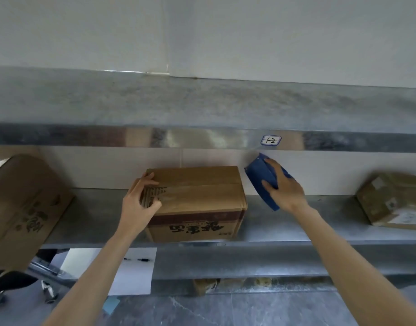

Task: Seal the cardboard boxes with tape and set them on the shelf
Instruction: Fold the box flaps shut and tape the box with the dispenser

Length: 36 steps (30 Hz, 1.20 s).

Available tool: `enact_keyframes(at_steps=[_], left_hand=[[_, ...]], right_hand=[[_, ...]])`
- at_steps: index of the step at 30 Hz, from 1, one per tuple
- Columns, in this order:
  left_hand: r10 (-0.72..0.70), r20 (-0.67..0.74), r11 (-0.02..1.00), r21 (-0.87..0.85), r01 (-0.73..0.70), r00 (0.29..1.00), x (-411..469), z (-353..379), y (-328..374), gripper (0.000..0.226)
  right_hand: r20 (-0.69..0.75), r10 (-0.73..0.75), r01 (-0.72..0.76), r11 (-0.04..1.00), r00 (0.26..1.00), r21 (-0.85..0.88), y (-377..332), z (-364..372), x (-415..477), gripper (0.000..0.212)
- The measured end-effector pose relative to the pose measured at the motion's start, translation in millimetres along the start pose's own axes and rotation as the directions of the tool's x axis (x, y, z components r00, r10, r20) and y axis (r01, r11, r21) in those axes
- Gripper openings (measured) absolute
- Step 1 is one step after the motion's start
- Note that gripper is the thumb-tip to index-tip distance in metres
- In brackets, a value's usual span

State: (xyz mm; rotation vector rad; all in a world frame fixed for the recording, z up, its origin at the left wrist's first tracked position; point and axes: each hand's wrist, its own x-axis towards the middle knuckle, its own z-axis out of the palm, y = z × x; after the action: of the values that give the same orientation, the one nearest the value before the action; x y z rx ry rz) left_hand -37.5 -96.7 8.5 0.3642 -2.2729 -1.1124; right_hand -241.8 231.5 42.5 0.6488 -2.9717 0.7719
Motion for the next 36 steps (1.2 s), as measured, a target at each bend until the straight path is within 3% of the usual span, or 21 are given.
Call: enact_keyframes(at_steps=[3,10,17,22,27,31,36], left_hand=[[0.01,0.006,1.0,-0.019,-0.01,1.0,1,-2,-1,0.038],[0.027,0.007,0.997,-0.068,-0.026,1.0,0,-2,3,0.035],[0.06,0.002,0.994,-0.087,-0.06,0.998,-5,-3,5,0.031],[0.017,0.001,0.99,-0.143,-0.017,1.0,-11,4,9,0.044],[0.023,0.007,0.988,-0.152,-0.022,1.0,-8,3,9,0.044],[0.02,0.001,0.987,-0.16,-0.019,1.0,-6,6,8,0.043],[0.022,0.004,0.988,-0.156,-0.022,1.0,-4,5,5,0.041]], right_hand=[[-0.035,-0.035,0.034,0.999,0.999,-0.023,-22,-26,-13,0.058],[-0.104,-0.348,0.338,0.935,0.932,-0.104,-64,-50,-32,0.052],[0.075,-0.56,0.565,0.814,0.825,-0.135,-126,-34,-36,0.05],[0.264,-0.583,0.623,0.776,0.769,-0.101,-162,-9,-33,0.05],[0.403,-0.559,0.625,0.779,0.724,-0.043,-171,0,-24,0.055],[0.457,-0.529,0.577,0.816,0.715,0.043,-171,-3,-17,0.057],[0.458,-0.513,0.58,0.815,0.726,-0.006,-177,-2,-16,0.058]])
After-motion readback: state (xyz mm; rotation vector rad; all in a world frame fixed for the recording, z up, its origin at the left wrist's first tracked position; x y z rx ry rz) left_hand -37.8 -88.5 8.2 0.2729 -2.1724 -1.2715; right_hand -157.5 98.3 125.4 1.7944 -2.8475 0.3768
